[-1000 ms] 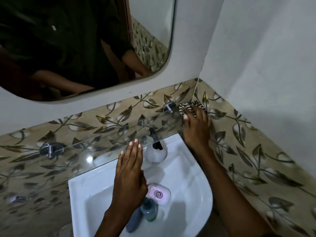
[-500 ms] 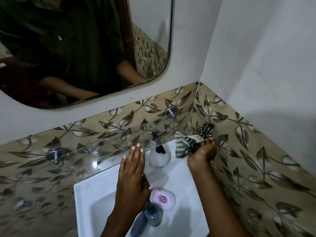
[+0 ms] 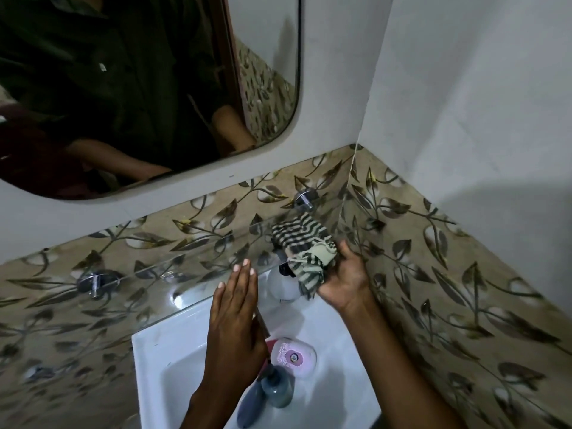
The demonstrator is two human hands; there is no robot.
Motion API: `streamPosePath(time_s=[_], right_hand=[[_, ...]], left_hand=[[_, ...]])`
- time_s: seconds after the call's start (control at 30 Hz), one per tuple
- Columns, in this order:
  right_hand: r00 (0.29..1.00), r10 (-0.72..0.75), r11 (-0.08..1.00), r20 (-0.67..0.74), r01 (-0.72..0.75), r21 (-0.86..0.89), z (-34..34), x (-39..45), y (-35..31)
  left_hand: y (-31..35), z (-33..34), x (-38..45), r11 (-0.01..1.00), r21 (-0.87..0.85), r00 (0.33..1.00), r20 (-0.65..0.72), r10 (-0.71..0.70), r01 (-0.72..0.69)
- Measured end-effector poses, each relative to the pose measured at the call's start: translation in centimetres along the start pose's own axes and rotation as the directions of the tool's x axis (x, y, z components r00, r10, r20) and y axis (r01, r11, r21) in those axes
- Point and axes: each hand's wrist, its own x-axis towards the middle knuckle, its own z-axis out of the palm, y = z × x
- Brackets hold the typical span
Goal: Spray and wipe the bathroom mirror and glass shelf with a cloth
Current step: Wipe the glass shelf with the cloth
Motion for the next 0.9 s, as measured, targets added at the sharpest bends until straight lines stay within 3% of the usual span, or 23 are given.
streamPosePath(time_s=[0.17, 0.33, 0.4, 0.5, 0.63, 0.7, 0.77, 0.83, 0.9], right_hand=[[0.987, -0.158, 0.987, 0.03, 0.156, 0.044, 1.9, 2.4, -2.8], [1.0, 0.022, 0.992, -0.006, -0.022, -0.127, -0.5, 0.4, -0.7], [0.997, -0.042, 0.985, -0.065, 0.031, -0.171, -0.6, -0.8, -1.6], [0.974, -0.227, 0.971, -0.007, 0.226, -0.082, 0.1, 0.1, -4.9], [0.958, -0.284, 0.951, -0.03, 0.286, 0.114, 1.3, 2.4, -4.7], [0.983, -0.181, 0.977, 0.012, 0.178, 0.116, 0.4, 2.2, -2.5], [0.995, -0.079, 0.996, 0.068, 0.081, -0.037, -0.4, 1.1, -0.8], [0.999, -0.049, 0.993, 0.014, 0.05, -0.109, -1.0, 0.2, -0.9], [0.993, -0.116, 0.987, -0.02, 0.113, -0.111, -1.2, 0.1, -2.7]], left_hand=[[0.1, 0.0, 0.1, 1.0, 0.004, 1.0, 0.014, -0.023, 0.023], [0.4, 0.2, 0.2, 0.999, 0.001, 0.999, 0.013, -0.038, 0.038], [0.3, 0.0, 0.1, 0.999, -0.001, 0.999, 0.018, -0.033, 0.034], [0.1, -0.1, 0.1, 1.0, 0.003, 0.999, 0.025, -0.029, 0.029], [0.3, -0.1, 0.1, 0.999, -0.001, 0.999, 0.024, -0.032, 0.032], [0.4, 0.0, 0.2, 0.999, 0.005, 0.999, 0.012, -0.037, 0.037], [0.5, 0.1, 0.1, 0.999, 0.009, 0.999, 0.014, -0.038, 0.037], [0.4, 0.0, 0.1, 0.999, 0.015, 0.999, 0.013, -0.039, 0.039], [0.5, -0.2, 0.1, 0.999, 0.023, 0.999, 0.011, -0.042, 0.041]])
